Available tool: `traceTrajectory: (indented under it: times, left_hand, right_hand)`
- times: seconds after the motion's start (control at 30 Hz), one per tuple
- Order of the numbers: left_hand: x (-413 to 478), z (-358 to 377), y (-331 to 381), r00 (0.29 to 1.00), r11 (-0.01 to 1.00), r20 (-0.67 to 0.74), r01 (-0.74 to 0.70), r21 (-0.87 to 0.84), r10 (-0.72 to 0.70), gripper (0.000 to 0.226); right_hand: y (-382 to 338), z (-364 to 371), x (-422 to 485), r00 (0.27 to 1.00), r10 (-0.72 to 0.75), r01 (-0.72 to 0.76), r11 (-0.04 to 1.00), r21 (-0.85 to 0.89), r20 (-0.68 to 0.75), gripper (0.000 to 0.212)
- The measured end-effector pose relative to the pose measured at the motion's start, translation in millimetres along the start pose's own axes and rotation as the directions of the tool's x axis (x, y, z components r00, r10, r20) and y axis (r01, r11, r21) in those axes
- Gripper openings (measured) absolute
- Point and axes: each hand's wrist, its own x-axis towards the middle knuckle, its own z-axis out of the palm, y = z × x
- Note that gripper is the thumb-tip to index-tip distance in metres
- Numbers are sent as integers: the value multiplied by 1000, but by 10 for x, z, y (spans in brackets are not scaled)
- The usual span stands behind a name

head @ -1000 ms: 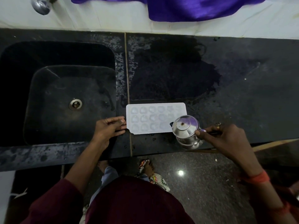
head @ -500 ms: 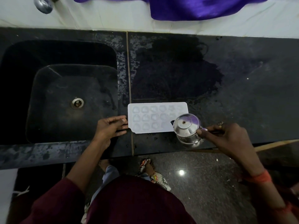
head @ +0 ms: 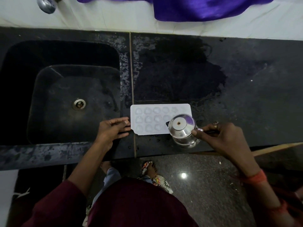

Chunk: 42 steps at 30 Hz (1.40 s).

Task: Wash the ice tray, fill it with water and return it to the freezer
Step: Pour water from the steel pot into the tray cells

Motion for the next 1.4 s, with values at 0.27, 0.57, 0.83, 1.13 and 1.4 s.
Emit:
traceTrajectory:
  times: [0.27,0.57,0.83,1.13,1.4]
  left_hand:
    - [-1,-36,-18,1000,1000,0,0,-8,0,14]
    - [-27,-24,-39,1000,1000,-2,4,-15,-4,16]
    - [-16,-34,-43,1000,1000,-5,4,-13,-4,15]
    - [0,-19,-37,1000,1000,3,19,-13,-19,15]
    - [-6,-17,-32,1000,999,3,27,-18,-27,16]
  right_hand:
    - [-38,56,2,998,-54,53,997,-55,-22,24]
    - [-12,52,9,997,-72,69,994,-81,-29,24]
    - [19,41,3,998,-61,60,996,-67,-15,24]
    - [-20,13,6,998,-27,32,994,105,-48,21]
    - [-75,63,91,994,-55,61,997,54,-93,19]
